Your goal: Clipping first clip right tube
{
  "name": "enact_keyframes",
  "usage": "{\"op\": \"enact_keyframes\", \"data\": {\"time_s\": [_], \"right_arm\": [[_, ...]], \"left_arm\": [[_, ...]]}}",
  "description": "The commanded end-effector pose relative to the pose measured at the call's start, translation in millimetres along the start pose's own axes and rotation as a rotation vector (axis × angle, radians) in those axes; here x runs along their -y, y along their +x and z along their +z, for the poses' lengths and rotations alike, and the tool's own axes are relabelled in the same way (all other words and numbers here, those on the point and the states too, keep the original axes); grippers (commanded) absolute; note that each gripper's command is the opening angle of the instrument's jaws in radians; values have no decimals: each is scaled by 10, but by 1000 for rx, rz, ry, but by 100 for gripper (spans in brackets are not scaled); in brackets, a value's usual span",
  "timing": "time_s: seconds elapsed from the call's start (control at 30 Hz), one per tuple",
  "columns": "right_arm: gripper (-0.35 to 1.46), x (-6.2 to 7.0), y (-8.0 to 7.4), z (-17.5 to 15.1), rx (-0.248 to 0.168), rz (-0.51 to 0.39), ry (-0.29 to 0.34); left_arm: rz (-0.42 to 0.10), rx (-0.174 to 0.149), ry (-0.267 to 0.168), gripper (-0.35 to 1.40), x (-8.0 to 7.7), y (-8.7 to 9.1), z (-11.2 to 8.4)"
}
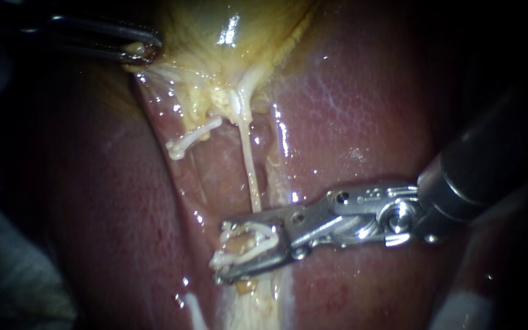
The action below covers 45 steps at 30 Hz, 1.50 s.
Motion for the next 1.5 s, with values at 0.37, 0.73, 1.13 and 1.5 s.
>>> {"op": "enact_keyframes", "data": {"time_s": [0.37, 0.73, 1.13, 1.5], "right_arm": [[46, 17, 25, -36, -25, 18, 2], [46, 10, 11, -64, -29, 16, -8], [46, -19, -7, -68, -31, 29, -27], [48, -41, -28, -53, -29, 40, -42]], "left_arm": [[0, 0, 0, -35, 0, 0, -1], [0, 0, 0, -35, -1, 0, -1], [0, 0, 0, -35, -1, 0, -1], [0, 0, 0, -35, -1, 0, -1]]}}
